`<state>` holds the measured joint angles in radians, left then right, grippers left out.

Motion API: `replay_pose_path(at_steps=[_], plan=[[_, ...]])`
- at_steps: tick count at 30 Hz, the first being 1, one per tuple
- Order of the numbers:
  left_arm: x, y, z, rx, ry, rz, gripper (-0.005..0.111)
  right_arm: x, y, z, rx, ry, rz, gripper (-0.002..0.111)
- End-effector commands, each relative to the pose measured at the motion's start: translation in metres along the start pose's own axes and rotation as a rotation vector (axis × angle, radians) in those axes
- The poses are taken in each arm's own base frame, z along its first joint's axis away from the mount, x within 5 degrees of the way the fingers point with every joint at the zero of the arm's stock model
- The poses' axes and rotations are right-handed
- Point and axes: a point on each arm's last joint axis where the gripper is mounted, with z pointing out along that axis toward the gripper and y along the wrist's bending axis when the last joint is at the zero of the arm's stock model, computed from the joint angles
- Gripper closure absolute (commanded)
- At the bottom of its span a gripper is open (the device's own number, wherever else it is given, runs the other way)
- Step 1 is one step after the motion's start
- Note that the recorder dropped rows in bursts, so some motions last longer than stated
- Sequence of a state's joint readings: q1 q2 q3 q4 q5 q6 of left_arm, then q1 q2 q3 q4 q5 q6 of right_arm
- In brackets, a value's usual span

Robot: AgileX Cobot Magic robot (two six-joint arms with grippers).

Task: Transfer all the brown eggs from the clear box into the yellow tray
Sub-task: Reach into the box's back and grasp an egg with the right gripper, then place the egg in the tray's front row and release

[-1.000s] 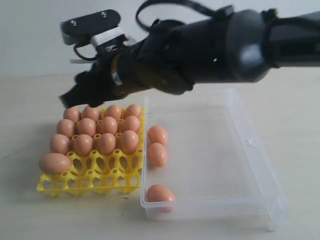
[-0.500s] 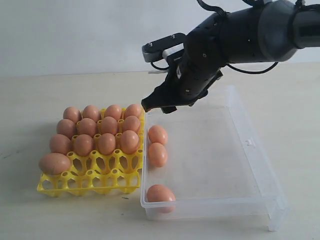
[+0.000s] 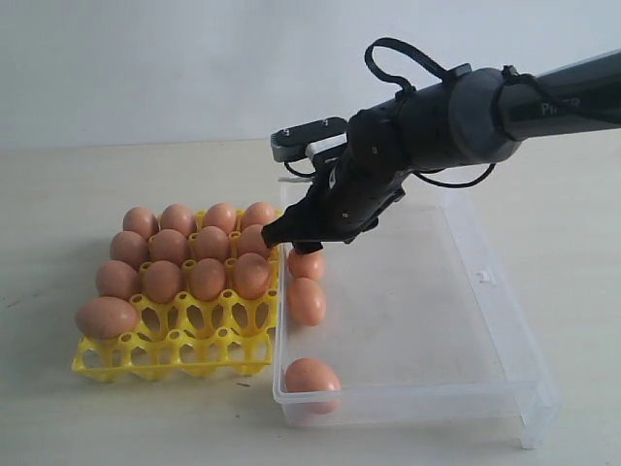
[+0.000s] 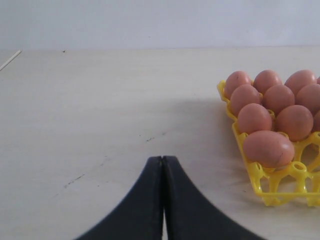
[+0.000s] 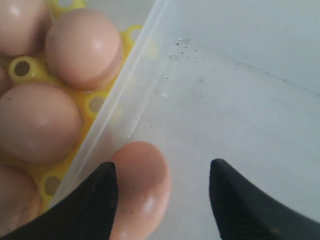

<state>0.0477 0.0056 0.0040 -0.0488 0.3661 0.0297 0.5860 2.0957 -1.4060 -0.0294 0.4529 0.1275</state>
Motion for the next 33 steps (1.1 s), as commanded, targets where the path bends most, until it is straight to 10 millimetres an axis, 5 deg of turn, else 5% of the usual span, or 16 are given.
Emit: replay_pose_path(at_steps=[1, 16, 18, 21, 23, 28, 33], plan=[[-0.003, -0.001, -0.001, 0.010, -0.022, -0.005, 0.107, -0.002, 0.003, 0.005, -0.045, -0.018, 0.017, 0.054], [-0.003, -0.001, -0.001, 0.010, -0.022, -0.005, 0.107, 0.011, 0.005, 0.031, -0.073, 0.033, 0.036, 0.055], [-0.003, -0.001, -0.001, 0.010, -0.022, -0.005, 0.107, 0.010, 0.005, 0.030, -0.073, 0.031, 0.036, 0.062], [-0.003, -0.001, -0.001, 0.010, -0.022, -0.005, 0.107, 0.009, 0.005, 0.028, -0.074, 0.026, 0.036, 0.087], [-0.003, -0.001, -0.001, 0.010, -0.022, -0.005, 0.107, 0.007, 0.005, 0.023, -0.076, 0.017, 0.010, 0.109], [-0.003, -0.001, -0.001, 0.010, -0.022, -0.005, 0.107, -0.008, 0.005, -0.004, -0.077, -0.067, -0.008, 0.108], [-0.003, -0.001, -0.001, 0.010, -0.022, -0.005, 0.107, -0.026, 0.012, -0.050, -0.084, -0.331, -0.014, 0.108]])
